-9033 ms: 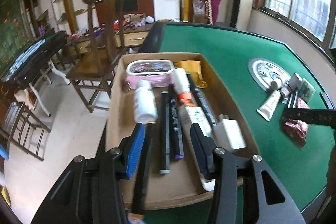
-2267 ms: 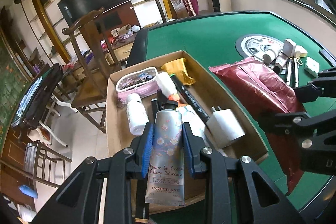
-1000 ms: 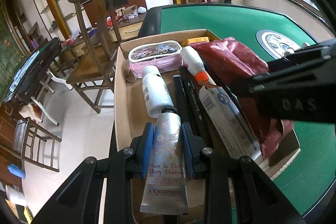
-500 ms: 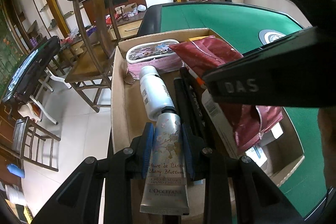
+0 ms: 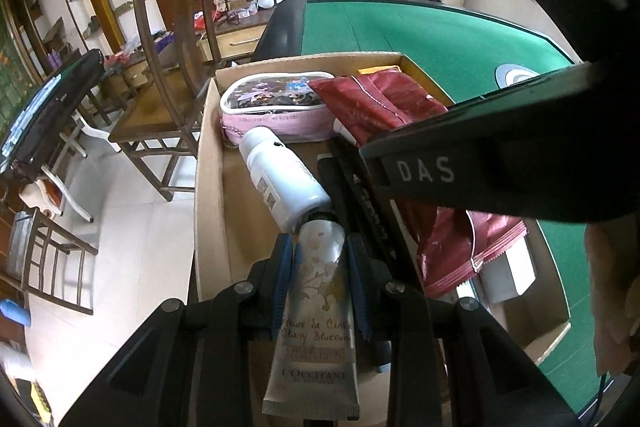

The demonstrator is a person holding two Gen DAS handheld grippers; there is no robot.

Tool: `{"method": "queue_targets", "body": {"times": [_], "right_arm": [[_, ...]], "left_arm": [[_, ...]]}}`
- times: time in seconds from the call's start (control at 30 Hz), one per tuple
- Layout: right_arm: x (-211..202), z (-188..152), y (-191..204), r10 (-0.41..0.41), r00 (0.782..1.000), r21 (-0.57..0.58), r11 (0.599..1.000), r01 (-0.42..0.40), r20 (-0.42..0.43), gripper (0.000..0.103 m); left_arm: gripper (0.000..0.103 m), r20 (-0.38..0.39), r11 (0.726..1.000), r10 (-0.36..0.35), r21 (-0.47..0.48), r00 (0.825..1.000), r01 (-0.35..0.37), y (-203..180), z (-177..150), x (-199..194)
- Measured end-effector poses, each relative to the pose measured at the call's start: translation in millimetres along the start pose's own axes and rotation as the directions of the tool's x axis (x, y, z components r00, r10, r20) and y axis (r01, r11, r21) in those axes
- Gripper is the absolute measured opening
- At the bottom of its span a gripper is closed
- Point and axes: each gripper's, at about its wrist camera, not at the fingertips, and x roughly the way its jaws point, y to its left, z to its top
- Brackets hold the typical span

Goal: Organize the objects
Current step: 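Lower the cream tube and red bag into the tray, then open both tools to release the cream tube and red bag in the tray, then move both open tools back over the table toward the remaining items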

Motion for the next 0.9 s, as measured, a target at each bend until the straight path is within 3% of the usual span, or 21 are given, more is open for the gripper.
{"method": "queue_targets", "body": {"times": [0.33, 0.47, 0.6, 0.73, 0.9], "right_arm": [[-13, -4, -5, 0.024, 1.0, -0.011, 1.0, -0.024, 0.007, 0.057], [-31, -9, -7, 0.029, 0.999, -0.016, 0.999, -0.028, 0.038, 0.057], [-56, -20, -16, 0.051, 0.996, -0.001, 0.999, -0.051, 0.077, 0.057], [-79, -42, -39, 0.081, 0.99, 0.055, 0.995, -0.088, 0.113, 0.058], [-97, -82, -81, 0.093, 0.987, 0.161, 0.98, -0.113, 0.128, 0.058]], "left_arm": [[0.028, -0.039, 0.996, -0.076, -0.052, 0.996, 0.074, 5, 6, 5], [0.038, -0.046, 0.989, -0.119, -0.089, 0.992, 0.115, 7, 8, 4], [0.039, -0.035, 0.973, -0.187, -0.146, 0.982, 0.18, 12, 7, -6], [0.039, -0.037, 0.954, -0.236, -0.199, 0.971, 0.224, 17, 5, -13], [0.039, -0.005, 0.958, -0.242, -0.161, 0.97, 0.238, -4, 10, -32]]}}
